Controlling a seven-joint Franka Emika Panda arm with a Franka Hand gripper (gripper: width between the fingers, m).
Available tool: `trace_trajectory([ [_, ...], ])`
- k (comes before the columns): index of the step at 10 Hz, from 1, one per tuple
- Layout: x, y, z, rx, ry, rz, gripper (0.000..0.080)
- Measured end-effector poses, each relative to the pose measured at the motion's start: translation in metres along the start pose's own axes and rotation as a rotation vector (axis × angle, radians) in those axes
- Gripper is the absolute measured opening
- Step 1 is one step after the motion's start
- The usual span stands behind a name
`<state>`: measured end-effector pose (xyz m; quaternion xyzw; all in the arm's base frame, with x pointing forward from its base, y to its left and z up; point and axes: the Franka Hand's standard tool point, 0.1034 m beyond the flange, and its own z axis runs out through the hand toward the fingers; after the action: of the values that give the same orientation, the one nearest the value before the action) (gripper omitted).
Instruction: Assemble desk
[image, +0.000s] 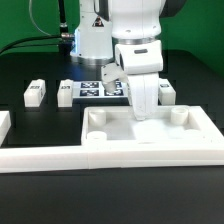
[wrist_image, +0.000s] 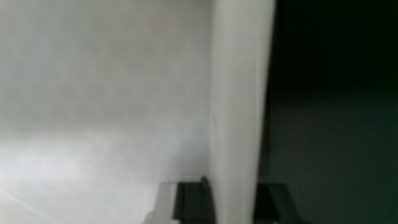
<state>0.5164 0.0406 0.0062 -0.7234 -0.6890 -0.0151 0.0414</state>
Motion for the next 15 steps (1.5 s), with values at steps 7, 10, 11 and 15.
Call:
trace_trajectory([
  [7,-0.0010,0.0031,0.0002,-0.002,0.000,-0.010,0.0349],
  [10,-0.0011,0.0033,0.0001,-0.002,0.000,-0.010,0.0623],
  [11,-0.0011,0.0033,0.0000,-0.003,0.000,-0.010,0.0642],
  [15,-0.0011,0.0034,-0.0001,-0.003,0.000,-0.010,0.0649],
])
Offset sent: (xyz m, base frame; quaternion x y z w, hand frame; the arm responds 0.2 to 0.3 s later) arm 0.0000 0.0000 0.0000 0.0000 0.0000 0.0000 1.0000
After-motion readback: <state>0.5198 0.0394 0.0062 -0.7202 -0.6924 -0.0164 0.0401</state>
